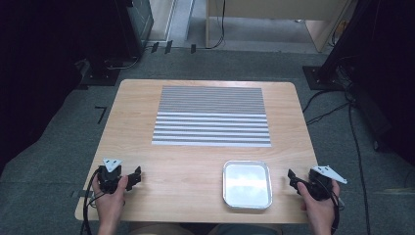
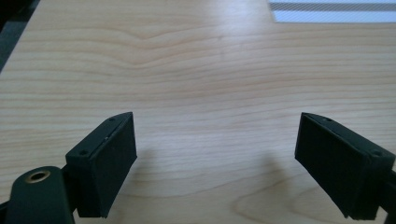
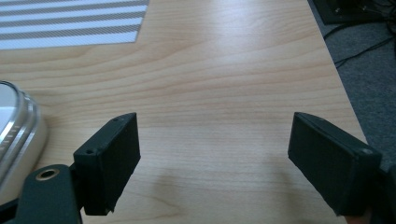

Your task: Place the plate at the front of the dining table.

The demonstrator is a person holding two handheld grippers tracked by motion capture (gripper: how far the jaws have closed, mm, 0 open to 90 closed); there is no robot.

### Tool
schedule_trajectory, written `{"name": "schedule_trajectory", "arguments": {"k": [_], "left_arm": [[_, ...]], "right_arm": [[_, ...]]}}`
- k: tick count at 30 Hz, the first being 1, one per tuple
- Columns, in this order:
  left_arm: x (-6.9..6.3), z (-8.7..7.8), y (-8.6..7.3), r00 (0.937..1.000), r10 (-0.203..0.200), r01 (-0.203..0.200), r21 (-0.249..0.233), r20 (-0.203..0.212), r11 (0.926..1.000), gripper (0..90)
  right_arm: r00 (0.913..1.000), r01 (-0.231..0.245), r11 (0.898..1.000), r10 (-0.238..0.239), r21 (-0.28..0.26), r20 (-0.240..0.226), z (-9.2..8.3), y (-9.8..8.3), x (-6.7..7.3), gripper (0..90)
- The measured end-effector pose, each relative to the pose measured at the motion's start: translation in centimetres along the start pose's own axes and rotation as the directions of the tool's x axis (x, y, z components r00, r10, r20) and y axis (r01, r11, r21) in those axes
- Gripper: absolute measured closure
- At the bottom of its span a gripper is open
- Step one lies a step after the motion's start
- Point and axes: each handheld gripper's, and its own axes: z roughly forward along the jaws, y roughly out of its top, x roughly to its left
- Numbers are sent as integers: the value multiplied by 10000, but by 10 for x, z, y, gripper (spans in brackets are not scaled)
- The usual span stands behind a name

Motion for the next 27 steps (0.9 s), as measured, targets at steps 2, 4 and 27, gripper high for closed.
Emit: {"name": "schedule_trajectory", "arguments": {"k": [2,4,27], "left_arm": [[-8,-1,1,9998,-14,15,-71,197,10000,127],[-18,-2,2,9991,162,-159,-85,382,9998,129],[-138,-5,12,9660,1785,-1744,-383,1872,9839,134]], "right_arm": [[9999,7,10000,-8,-43,-116,-3,0,2,172],[9999,13,9999,-15,-102,-168,-6,0,5,177],[9921,83,9999,-68,117,-1256,-27,2,36,180]]}}
